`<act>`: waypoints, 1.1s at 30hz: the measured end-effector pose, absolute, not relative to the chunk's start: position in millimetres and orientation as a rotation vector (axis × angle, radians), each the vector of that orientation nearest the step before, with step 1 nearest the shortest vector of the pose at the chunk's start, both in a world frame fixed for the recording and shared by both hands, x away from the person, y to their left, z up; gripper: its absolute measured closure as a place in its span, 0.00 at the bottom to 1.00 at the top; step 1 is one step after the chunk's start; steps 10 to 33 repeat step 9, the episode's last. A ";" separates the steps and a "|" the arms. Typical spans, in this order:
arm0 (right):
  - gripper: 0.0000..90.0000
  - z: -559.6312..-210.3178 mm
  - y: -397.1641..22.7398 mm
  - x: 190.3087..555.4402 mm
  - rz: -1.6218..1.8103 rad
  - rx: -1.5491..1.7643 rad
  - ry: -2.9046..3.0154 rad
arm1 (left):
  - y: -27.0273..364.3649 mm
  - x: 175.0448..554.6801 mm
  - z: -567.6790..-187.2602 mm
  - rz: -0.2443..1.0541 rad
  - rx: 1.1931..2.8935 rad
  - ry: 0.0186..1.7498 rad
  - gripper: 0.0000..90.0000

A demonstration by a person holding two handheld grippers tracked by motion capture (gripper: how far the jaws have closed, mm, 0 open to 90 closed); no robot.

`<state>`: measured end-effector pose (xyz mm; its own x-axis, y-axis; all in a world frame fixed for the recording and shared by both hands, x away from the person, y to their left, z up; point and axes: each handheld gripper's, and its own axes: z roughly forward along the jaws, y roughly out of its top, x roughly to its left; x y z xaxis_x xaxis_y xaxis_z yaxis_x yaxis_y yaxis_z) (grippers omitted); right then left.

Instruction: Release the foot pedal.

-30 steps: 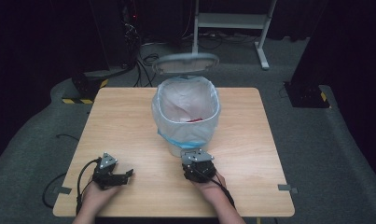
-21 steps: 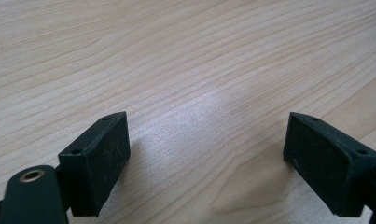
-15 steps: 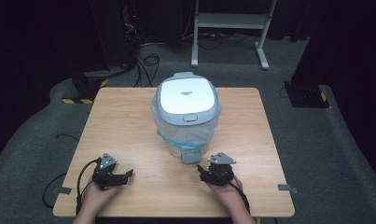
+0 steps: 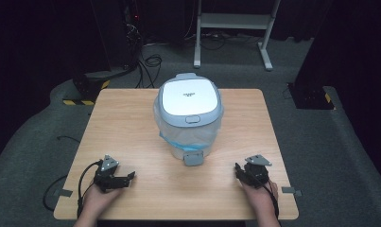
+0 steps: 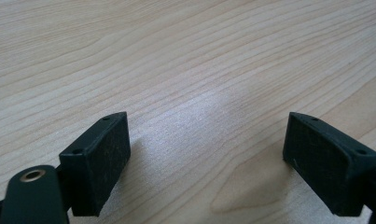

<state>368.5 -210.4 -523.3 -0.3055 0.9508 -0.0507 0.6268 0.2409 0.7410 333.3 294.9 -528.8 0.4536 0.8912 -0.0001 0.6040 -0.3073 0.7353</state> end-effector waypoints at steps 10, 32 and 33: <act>0.44 -523.7 -204.3 373.8 0.881 1.450 2.041 | 294.1 333.3 -529.0 0.544 2.026 1.244 0.17; 0.44 -523.7 -204.3 373.8 0.881 1.450 2.041 | 294.1 333.3 -529.0 0.544 2.026 1.244 0.17; 0.44 -523.7 -204.3 373.8 0.881 1.450 2.041 | 294.1 333.3 -529.0 0.544 2.026 1.244 0.17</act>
